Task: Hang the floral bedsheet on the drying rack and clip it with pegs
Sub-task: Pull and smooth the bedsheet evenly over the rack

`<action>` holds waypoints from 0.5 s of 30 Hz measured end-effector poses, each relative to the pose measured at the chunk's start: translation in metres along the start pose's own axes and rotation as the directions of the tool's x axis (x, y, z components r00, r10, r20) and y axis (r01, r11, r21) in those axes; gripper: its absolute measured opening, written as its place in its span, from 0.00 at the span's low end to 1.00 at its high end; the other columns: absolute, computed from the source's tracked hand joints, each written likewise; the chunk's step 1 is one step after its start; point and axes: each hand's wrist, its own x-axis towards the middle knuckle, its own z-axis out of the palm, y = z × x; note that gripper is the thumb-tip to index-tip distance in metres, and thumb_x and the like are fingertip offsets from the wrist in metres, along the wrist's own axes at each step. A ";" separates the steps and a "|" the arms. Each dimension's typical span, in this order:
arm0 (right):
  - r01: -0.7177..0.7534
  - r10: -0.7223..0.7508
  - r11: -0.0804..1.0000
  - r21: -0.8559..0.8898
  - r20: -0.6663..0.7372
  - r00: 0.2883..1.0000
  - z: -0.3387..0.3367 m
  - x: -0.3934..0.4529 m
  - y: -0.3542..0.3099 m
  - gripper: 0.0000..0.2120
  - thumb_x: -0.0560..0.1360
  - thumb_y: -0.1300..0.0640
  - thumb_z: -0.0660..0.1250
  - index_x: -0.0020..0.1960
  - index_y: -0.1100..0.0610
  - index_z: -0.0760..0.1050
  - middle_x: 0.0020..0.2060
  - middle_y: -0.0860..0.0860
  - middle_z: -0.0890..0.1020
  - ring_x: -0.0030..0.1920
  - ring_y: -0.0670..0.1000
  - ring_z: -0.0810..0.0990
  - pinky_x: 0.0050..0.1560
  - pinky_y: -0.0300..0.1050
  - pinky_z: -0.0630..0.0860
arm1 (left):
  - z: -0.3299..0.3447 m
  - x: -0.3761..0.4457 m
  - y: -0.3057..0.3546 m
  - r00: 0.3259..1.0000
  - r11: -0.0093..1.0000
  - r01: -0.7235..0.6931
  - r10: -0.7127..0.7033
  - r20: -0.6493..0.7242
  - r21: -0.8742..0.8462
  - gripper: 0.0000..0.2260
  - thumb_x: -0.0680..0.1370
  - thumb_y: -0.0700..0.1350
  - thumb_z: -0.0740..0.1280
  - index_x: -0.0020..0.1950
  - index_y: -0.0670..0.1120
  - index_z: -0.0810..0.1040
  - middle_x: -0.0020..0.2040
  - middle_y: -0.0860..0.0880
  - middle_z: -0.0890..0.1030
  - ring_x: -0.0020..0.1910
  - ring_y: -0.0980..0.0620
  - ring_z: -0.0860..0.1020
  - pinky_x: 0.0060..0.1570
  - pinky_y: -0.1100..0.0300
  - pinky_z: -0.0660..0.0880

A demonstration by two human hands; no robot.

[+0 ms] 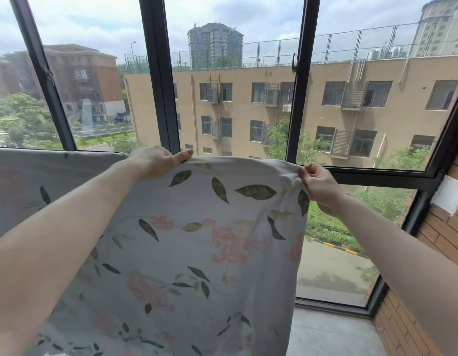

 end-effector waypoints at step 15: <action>-0.048 0.018 0.972 -0.232 -0.129 0.992 0.023 0.002 -0.014 0.05 0.79 0.52 0.72 0.52 0.53 0.80 0.51 0.53 0.84 0.47 0.51 0.81 0.49 0.49 0.81 | 0.008 0.012 0.005 0.999 0.997 -0.017 0.020 -0.040 0.079 0.44 0.72 0.81 0.39 0.40 0.50 0.83 0.42 0.47 0.82 0.43 0.45 0.79 0.47 0.52 0.74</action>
